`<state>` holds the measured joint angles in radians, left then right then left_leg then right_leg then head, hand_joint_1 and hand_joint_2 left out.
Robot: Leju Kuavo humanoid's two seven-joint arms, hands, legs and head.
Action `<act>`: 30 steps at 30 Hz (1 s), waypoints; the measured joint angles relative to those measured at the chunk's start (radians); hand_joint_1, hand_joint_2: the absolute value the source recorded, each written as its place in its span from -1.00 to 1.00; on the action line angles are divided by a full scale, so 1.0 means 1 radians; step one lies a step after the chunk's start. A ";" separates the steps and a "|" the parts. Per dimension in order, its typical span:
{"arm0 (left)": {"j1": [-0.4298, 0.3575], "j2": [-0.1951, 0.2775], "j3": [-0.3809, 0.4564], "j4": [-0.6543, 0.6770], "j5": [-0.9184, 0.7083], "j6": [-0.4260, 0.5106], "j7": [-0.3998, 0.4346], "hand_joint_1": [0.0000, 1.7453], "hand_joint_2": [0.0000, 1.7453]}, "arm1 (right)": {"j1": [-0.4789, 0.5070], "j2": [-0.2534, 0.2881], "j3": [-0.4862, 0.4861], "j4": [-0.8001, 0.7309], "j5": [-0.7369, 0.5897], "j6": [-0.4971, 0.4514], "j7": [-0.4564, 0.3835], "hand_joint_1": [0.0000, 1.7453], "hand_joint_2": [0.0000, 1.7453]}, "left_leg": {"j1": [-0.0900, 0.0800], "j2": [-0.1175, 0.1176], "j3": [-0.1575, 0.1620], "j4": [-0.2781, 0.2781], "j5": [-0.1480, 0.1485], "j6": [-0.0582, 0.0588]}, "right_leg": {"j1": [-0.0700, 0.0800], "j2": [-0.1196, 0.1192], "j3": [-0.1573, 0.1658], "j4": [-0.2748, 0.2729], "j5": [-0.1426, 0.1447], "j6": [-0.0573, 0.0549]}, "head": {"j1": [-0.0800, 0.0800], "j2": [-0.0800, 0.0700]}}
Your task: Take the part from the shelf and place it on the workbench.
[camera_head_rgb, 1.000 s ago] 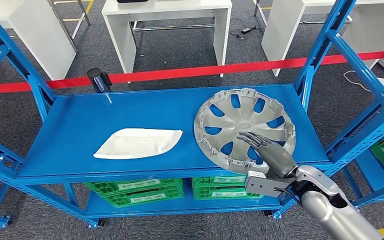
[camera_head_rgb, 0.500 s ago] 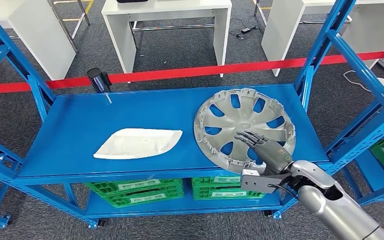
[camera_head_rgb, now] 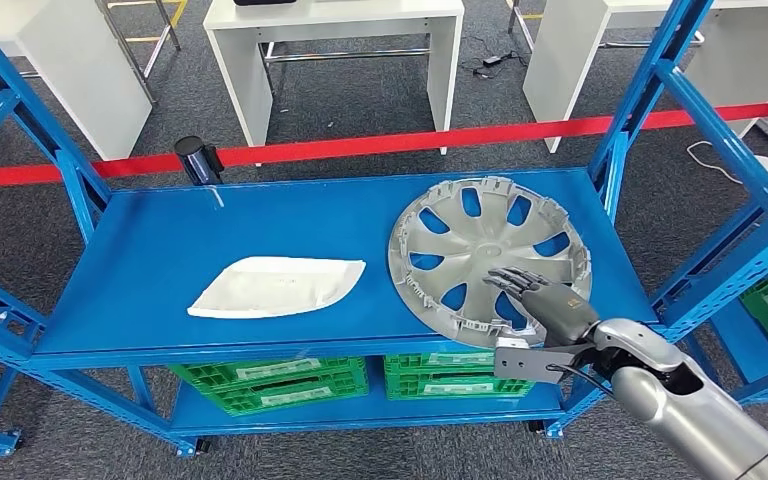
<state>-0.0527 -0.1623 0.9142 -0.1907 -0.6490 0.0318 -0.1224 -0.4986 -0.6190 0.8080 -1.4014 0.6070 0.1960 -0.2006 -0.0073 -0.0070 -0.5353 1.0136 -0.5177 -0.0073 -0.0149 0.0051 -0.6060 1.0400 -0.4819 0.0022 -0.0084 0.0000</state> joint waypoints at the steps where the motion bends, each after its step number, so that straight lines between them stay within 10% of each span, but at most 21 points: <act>1: 0.000 0.000 0.002 0.000 -0.003 -0.001 0.000 -1.00 -1.00 | -0.001 -0.016 0.005 -0.002 -0.005 0.006 0.003 -1.00 1.00 | 0.000 0.000 0.000 0.000 0.000 0.000 | 0.000 0.000 0.000 0.000 0.000 0.000 | 0.000 0.000; 9: 0.000 0.000 0.013 0.000 -0.006 -0.002 0.002 -1.00 -1.00 | 0.014 -0.119 0.028 -0.037 0.001 0.007 0.018 -1.00 1.00 | 0.000 0.000 0.000 0.000 -0.001 0.002 | 0.000 0.000 0.000 -0.001 0.000 0.000 | 0.000 0.000; 30: 0.000 0.000 0.014 0.000 -0.010 -0.002 0.001 -1.00 -1.00 | 0.030 -0.104 0.070 -0.038 0.025 -0.011 0.014 -1.00 1.00 | 0.000 0.000 0.000 0.000 -0.001 0.002 | 0.000 0.000 0.001 -0.001 0.000 0.000 | 0.000 0.000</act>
<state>-0.0531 -0.1621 0.9285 -0.1907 -0.6592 0.0300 -0.1218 -0.4685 -0.7232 0.8778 -1.4393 0.6321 0.1854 -0.1862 -0.0073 -0.0066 -0.5356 1.0136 -0.5188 -0.0057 -0.0148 0.0053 -0.6053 1.0393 -0.4820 0.0024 -0.0084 0.0000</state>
